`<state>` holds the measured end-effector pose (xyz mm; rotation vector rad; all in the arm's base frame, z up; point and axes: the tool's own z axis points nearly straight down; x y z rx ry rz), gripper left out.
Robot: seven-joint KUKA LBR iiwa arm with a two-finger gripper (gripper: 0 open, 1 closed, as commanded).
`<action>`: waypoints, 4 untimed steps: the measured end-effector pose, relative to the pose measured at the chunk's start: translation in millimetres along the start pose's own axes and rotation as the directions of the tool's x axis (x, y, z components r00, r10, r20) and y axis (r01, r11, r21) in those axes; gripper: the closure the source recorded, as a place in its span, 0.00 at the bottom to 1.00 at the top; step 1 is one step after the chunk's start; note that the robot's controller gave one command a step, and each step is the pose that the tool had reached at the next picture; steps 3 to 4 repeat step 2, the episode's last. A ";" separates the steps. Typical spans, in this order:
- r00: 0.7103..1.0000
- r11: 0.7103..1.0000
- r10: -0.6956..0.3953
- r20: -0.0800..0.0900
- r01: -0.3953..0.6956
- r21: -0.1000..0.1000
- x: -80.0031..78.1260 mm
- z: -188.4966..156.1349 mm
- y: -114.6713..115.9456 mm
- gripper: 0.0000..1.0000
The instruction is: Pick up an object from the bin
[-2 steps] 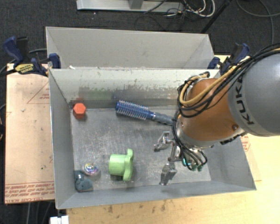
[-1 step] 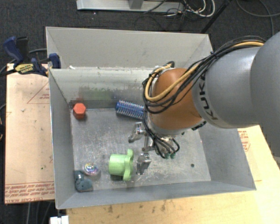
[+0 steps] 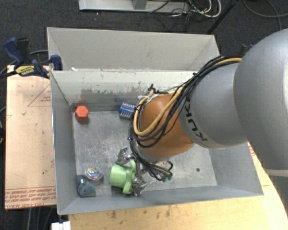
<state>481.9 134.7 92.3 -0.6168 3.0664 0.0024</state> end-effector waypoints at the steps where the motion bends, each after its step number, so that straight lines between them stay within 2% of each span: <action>1: 1.000 1.000 0.005 0.015 -0.005 0.002 -3.8 -2.9 -2.4 1.00; 2: 0.975 0.975 -0.221 -0.001 0.221 -0.001 -60.4 -179.5 -3.1 1.00; 4: 0.975 0.975 -0.221 -0.001 0.221 -0.001 -60.4 -179.5 -3.1 1.00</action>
Offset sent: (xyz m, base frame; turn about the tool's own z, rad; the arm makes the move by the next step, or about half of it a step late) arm 0.0000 0.0000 0.0000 0.0000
